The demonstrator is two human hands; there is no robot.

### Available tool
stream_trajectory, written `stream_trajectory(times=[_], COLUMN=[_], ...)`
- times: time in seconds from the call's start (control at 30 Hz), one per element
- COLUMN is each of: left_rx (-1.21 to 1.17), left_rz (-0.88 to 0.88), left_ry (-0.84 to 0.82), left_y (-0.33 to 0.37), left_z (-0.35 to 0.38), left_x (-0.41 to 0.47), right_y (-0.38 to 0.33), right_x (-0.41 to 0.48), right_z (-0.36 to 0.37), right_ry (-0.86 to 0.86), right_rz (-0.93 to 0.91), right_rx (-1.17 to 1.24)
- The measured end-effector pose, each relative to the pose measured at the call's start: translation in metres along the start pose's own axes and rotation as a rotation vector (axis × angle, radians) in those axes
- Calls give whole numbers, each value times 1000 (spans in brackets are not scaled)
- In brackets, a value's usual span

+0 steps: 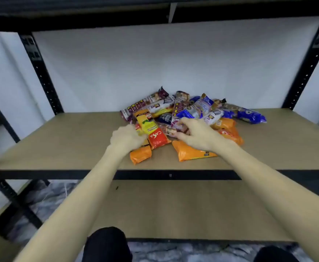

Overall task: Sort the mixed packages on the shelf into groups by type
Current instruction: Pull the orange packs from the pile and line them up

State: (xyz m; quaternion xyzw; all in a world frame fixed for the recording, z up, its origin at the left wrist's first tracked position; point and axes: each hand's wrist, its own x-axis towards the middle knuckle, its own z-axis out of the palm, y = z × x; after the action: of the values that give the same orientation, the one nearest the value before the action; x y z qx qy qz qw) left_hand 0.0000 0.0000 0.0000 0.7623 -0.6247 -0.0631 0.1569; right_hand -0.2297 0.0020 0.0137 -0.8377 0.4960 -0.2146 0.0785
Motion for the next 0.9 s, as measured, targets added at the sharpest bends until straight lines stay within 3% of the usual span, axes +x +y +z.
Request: stream_trajectory(times=[0.2, 0.5, 0.77, 0.9], left_rx=[95, 14, -167, -209], left_rz=[-154, -137, -185, -215], left_ry=[60, 32, 202, 250], left_y=[19, 1, -37, -86], left_z=[32, 31, 26, 7], left_x=[-4, 4, 0, 5], right_y=[-43, -53, -57, -57], right_x=[54, 92, 91, 102], right_z=[52, 89, 83, 63], right_ry=[93, 54, 42, -135], right_rz=[100, 291, 283, 121], right_rx=[-54, -106, -76, -50])
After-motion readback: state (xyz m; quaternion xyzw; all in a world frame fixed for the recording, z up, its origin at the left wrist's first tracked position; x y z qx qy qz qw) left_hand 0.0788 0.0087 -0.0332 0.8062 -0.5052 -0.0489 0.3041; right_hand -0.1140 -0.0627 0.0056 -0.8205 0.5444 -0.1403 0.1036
